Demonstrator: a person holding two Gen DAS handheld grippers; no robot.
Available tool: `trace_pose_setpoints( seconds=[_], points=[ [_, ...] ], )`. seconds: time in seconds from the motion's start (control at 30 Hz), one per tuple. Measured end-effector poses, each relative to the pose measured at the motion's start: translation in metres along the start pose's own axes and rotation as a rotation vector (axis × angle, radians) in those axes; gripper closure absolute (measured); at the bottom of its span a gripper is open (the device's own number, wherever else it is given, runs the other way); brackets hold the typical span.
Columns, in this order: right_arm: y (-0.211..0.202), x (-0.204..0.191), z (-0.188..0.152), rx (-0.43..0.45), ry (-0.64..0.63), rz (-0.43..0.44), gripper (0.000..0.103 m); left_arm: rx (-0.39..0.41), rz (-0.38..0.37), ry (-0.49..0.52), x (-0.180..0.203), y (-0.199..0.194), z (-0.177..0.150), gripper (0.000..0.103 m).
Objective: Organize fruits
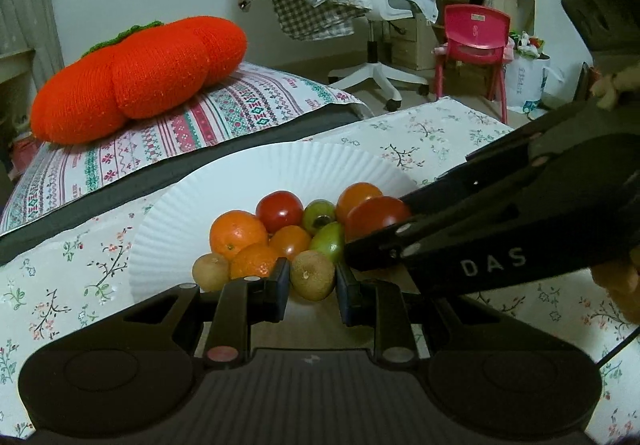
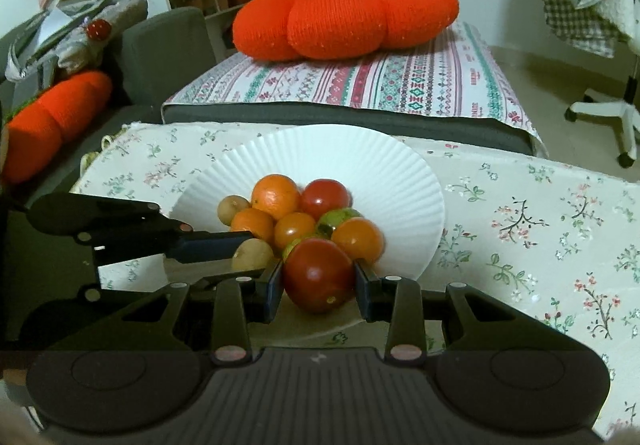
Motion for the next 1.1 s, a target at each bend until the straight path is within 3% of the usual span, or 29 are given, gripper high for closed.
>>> trace_pose_setpoints(
  seconds=[0.3, 0.47, 0.8, 0.9, 0.97, 1.07, 1.1],
  points=[
    [0.002, 0.005, 0.003, -0.010, 0.065, 0.018, 0.067, 0.009, 0.004, 0.004, 0.002, -0.002, 0.001, 0.095],
    [-0.007, 0.006, 0.008, 0.008, 0.105, 0.041, 0.067, 0.017, 0.032, -0.023, 0.000, -0.008, 0.002, 0.081],
    [-0.025, 0.005, 0.009, 0.019, 0.114, 0.043, 0.067, 0.010, 0.113, -0.106, -0.013, -0.037, 0.004, 0.069],
    [-0.034, 0.000, 0.006, 0.012, 0.102, 0.040, 0.065, 0.005, 0.147, -0.137, -0.018, -0.055, 0.005, 0.062],
    [-0.043, -0.003, 0.007, 0.010, 0.097, 0.031, 0.061, 0.002, 0.177, -0.160, -0.021, -0.070, 0.005, 0.044],
    [-0.061, -0.008, 0.009, 0.016, 0.085, 0.022, 0.049, 0.004, 0.221, -0.177, -0.023, -0.092, 0.004, 0.034],
    [-0.068, -0.010, 0.010, 0.020, 0.078, 0.016, 0.040, 0.004, 0.229, -0.181, -0.023, -0.101, 0.004, 0.032]
  ],
)
Point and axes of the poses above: each gripper's, at about its wrist camera, not at the fingertips, and y roughly the way its jaws point, x to its right, z to its top, the point moved 10 cm from there along y, roughly the way its jaws point, and after that the axes turned 15 degrees about -z, right-handed, at the moved point
